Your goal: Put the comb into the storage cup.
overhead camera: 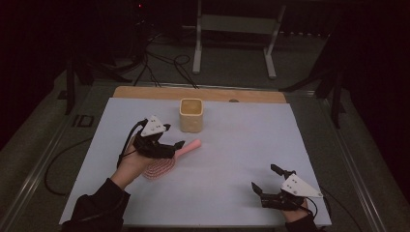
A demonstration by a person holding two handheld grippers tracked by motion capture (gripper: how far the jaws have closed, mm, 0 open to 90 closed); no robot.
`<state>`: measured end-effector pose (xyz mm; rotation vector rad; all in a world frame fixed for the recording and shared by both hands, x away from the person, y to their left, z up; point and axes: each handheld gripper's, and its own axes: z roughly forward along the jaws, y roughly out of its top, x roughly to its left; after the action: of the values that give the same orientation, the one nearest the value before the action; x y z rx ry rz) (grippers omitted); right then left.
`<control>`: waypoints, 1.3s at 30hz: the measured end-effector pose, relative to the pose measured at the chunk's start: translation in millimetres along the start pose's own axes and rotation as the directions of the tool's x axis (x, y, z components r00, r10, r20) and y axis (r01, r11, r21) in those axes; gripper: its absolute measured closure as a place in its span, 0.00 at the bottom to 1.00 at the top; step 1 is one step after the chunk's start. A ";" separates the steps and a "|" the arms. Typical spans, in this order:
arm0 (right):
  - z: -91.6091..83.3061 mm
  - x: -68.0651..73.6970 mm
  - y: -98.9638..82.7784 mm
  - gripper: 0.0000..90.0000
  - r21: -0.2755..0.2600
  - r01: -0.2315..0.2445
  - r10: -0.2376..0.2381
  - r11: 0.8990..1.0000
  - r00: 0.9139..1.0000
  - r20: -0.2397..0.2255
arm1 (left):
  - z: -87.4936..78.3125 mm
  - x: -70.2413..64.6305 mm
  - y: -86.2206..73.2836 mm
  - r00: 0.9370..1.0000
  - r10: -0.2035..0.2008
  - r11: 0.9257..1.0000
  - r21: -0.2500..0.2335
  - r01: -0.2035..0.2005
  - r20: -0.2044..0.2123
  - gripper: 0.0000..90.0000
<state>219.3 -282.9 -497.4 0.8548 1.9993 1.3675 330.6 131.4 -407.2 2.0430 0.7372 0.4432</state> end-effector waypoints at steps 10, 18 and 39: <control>0.0 0.2 -0.5 0.10 0.004 0.009 -0.009 1.000 1.000 -0.001 | 25.0 0.3 3.6 1.000 -0.016 0.999 0.039 0.016 0.009 0.54; -0.9 0.0 0.5 0.10 -0.006 0.004 -0.004 1.000 1.000 0.002 | 45.5 -2.3 5.4 1.000 -0.002 0.997 0.078 0.003 -0.012 0.68; -1.2 1.1 0.5 0.10 -0.007 0.011 -0.011 1.000 1.000 -0.010 | 101.1 12.2 -7.5 0.993 -0.102 0.969 0.220 0.112 -0.056 1.00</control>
<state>217.8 -282.6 -496.6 0.8342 2.0028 1.3737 394.1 78.9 -467.5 2.1936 0.9561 0.3570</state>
